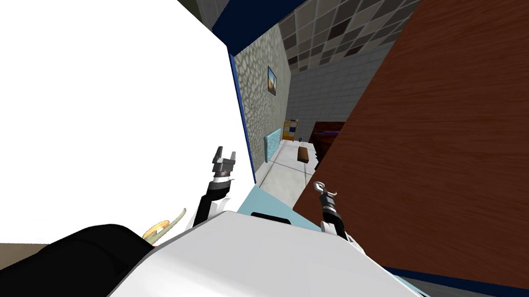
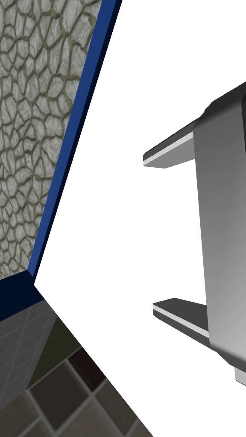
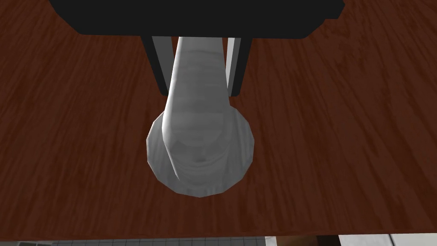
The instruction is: Pull the door open
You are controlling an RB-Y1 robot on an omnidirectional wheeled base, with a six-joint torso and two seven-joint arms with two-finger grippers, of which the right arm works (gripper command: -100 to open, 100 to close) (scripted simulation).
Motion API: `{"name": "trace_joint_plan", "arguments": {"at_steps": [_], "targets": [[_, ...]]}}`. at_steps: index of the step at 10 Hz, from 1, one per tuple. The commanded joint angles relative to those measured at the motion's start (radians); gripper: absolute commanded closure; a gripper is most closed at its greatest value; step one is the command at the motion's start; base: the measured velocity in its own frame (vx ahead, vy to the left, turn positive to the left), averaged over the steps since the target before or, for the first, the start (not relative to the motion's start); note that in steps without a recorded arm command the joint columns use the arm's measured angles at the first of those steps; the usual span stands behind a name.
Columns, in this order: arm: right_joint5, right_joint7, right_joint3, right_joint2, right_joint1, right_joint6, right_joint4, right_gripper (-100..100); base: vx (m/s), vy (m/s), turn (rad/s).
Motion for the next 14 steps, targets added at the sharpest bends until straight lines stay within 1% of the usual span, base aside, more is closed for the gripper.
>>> {"name": "trace_joint_plan", "arguments": {"at_steps": [1,2,5,8,9,10,11,14], "targets": [[0.008,-0.015,0.012,-0.007,0.004,-0.005,-0.001,100,-0.134,-0.019,0.091],[0.011,-0.02,0.016,-0.009,0.005,-0.006,-0.001,100,-0.178,-0.019,0.095],[0.031,-0.056,0.046,-0.024,0.015,-0.017,-0.004,100,-0.178,-0.015,0.094],[0.056,-0.103,0.084,-0.045,0.028,-0.031,-0.007,100,-0.282,-0.03,0.138],[0.061,-0.112,0.092,-0.049,0.03,-0.034,-0.008,100,-0.246,-0.022,0.095],[0.057,-0.104,0.086,-0.048,0.022,-0.035,0.006,100,-0.111,-0.007,0.021],[0.07,-0.124,0.104,-0.053,0.032,-0.048,0.009,100,-0.195,-0.01,0.09],[0.093,-0.162,0.136,-0.072,0.048,-0.071,0.0,100,-0.252,-0.056,0.123]]}}
